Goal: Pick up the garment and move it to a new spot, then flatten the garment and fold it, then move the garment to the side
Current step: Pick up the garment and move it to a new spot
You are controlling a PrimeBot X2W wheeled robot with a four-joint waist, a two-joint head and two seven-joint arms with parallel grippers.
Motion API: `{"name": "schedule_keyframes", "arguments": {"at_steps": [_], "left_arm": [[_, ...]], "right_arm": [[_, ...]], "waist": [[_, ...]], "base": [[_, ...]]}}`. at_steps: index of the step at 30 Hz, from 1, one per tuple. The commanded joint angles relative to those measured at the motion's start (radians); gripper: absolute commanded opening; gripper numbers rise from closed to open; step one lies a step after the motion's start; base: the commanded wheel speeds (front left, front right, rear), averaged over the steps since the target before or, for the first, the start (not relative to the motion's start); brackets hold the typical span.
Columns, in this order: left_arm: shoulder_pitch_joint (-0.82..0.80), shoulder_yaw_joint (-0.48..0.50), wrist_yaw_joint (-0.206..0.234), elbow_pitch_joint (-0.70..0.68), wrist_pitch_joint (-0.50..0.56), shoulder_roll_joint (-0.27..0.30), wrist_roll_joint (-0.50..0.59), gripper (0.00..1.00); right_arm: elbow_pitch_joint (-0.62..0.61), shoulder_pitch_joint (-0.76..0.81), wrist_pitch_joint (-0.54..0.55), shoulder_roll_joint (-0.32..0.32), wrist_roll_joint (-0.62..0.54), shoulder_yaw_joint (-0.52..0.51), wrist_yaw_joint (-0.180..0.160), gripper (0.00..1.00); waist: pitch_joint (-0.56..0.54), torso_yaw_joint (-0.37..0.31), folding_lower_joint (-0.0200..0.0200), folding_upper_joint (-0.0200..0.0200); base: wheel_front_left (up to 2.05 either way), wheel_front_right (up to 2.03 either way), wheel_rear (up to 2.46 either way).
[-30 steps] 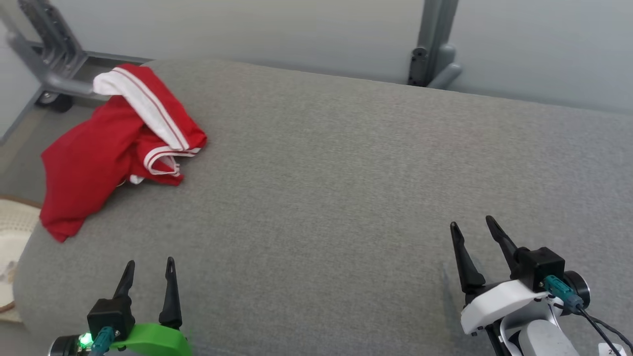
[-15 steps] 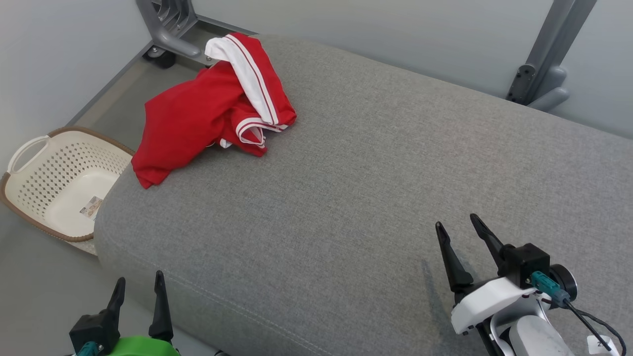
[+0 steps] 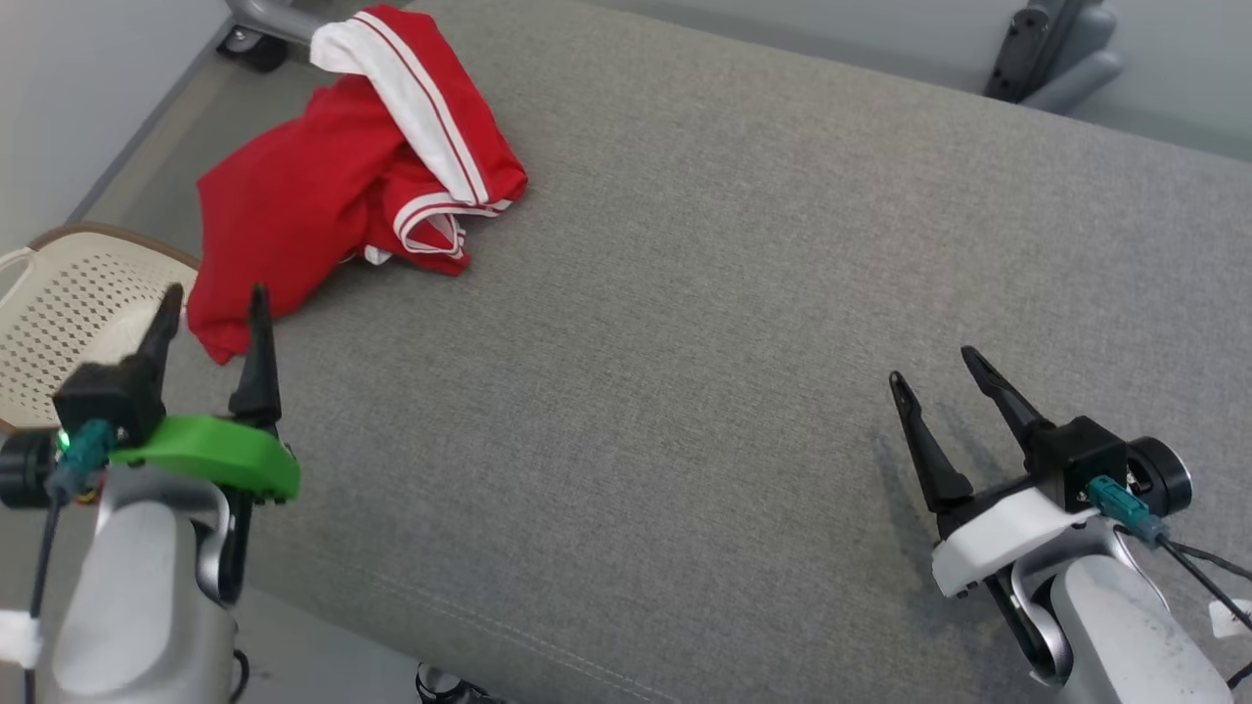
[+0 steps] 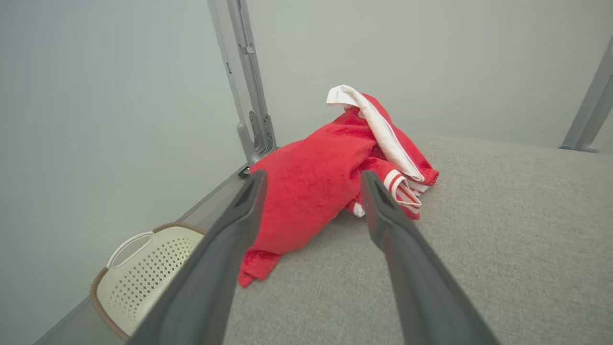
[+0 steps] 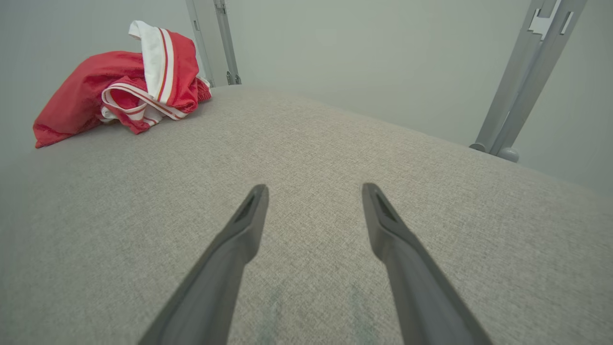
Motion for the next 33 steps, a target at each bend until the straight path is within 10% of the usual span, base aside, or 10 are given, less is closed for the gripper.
{"name": "schedule_keyframes", "arguments": {"at_steps": [1,18,27,28,29,33], "left_arm": [[-0.057,-0.02,-0.003,0.018,0.0,0.025,-0.018,1.0],[-0.524,-0.338,0.004,0.514,0.119,0.228,-0.13,1.0],[-0.586,-0.375,0.15,0.666,0.115,0.227,-0.073,1.0],[-0.587,-0.374,0.161,0.679,0.114,0.226,-0.075,0.24],[-0.589,-0.372,0.169,0.687,0.11,0.225,-0.079,0.0],[-0.598,-0.365,0.196,0.709,0.096,0.234,-0.084,0.0]], "right_arm": [[-0.008,-0.032,-0.004,-0.017,0.001,0.003,0.0,1.0],[-0.054,-0.124,-0.003,-0.063,-0.006,0.027,0.0,1.0],[-0.053,-0.117,-0.003,-0.051,-0.008,0.011,0.0,1.0],[-0.052,-0.118,-0.003,-0.049,-0.007,0.012,0.0,1.0],[-0.051,-0.118,-0.003,-0.046,-0.005,0.013,0.0,1.0],[-0.048,-0.117,-0.003,-0.039,0.0,0.015,0.0,1.0]], "waist": [[0.122,-0.1,0.0,0.008],[0.269,-0.205,0.0,0.008],[0.272,-0.228,0.0,0.008],[0.271,-0.23,0.0,0.008],[0.27,-0.231,0.0,0.008],[0.26,-0.235,0.0,0.008]], "base": [[0.0,0.0,0.0],[0.0,0.0,0.0],[0.0,0.0,0.0],[0.0,0.0,0.0],[0.0,0.0,0.0],[0.0,0.0,0.0]]}}
